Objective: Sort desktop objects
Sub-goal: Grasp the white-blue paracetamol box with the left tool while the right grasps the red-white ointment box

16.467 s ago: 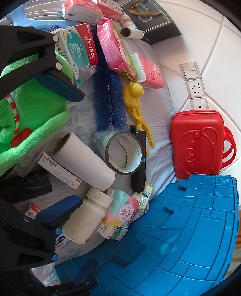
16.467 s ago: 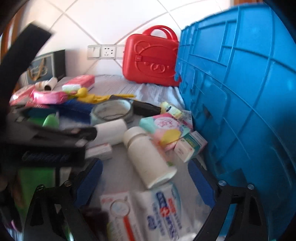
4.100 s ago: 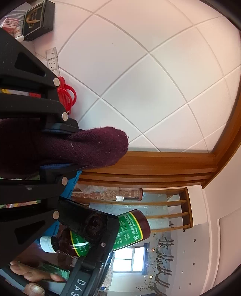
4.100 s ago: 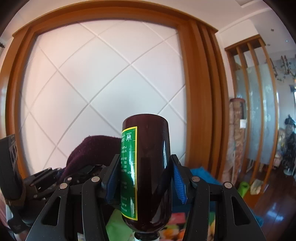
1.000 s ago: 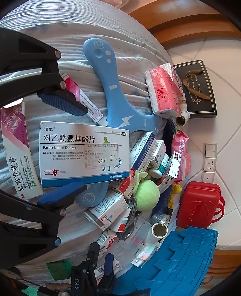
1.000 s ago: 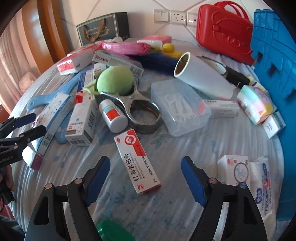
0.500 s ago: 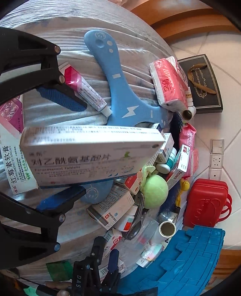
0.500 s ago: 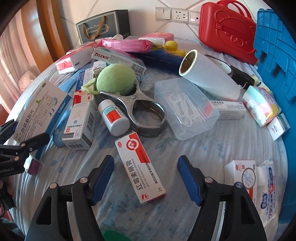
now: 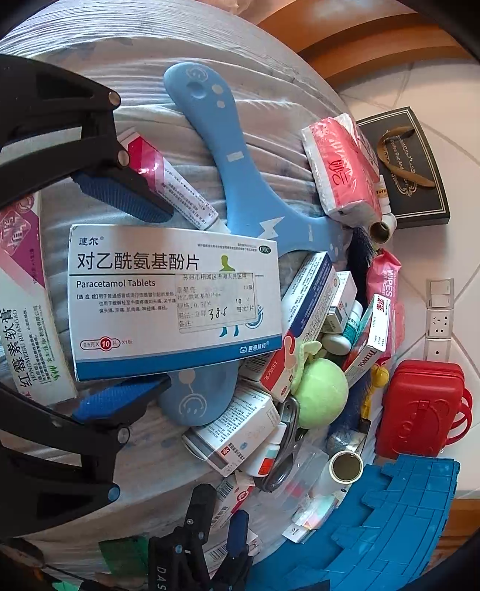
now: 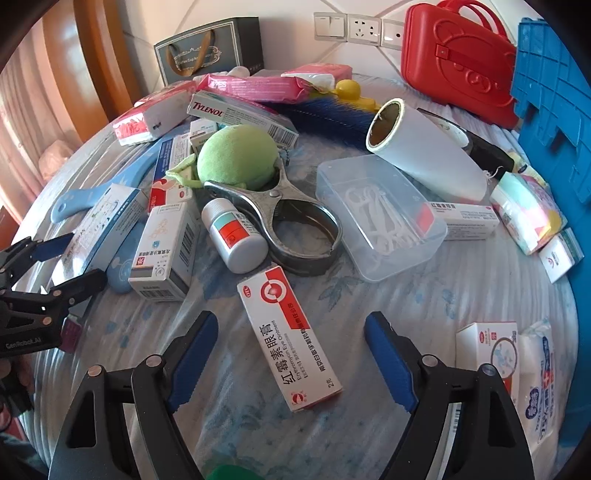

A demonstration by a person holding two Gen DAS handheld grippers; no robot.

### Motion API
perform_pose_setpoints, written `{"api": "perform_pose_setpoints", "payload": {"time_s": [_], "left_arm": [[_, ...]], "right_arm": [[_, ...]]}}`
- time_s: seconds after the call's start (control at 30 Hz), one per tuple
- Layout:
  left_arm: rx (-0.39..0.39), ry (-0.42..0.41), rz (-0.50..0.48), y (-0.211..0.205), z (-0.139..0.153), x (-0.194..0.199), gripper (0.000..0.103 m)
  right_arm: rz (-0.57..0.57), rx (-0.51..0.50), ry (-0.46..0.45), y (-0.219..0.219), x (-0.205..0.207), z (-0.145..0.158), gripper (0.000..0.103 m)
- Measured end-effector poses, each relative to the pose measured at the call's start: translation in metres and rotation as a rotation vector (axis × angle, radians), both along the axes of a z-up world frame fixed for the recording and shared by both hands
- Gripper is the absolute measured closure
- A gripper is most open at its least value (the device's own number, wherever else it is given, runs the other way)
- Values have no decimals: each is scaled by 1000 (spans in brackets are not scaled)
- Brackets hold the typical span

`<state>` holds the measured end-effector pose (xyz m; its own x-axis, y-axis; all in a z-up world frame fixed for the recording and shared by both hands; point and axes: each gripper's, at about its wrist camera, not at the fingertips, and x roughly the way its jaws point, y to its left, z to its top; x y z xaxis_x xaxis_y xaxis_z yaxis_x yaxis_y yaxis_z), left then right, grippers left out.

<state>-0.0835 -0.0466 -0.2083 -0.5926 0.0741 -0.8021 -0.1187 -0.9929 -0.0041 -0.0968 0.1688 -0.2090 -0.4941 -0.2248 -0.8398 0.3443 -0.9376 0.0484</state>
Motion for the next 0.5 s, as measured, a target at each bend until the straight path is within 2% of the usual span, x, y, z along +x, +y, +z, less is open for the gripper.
{"api": "perform_pose_setpoints", "payload": {"time_s": [0.1, 0.2, 0.23, 0.27, 0.4, 0.5], "left_arm": [[7, 4, 0, 0, -1, 1, 20], [25, -1, -2, -1, -2, 0, 20], [36, -4, -2, -2, -3, -1, 20], [47, -5, -3, -3, -3, -1, 20], [48, 3, -14, -3, -3, -1, 20], [51, 6, -32, -1, -2, 1, 30]], "right_arm": [[1, 0, 0, 1, 0, -1, 20], [-6, 0, 3, 2, 0, -1, 25], [-10, 7, 7, 3, 0, -1, 32], [-15, 15, 14, 4, 0, 0, 45], [-17, 19, 1, 5, -1, 2, 59], [-13, 8, -1, 5, 1, 3, 67]]}}
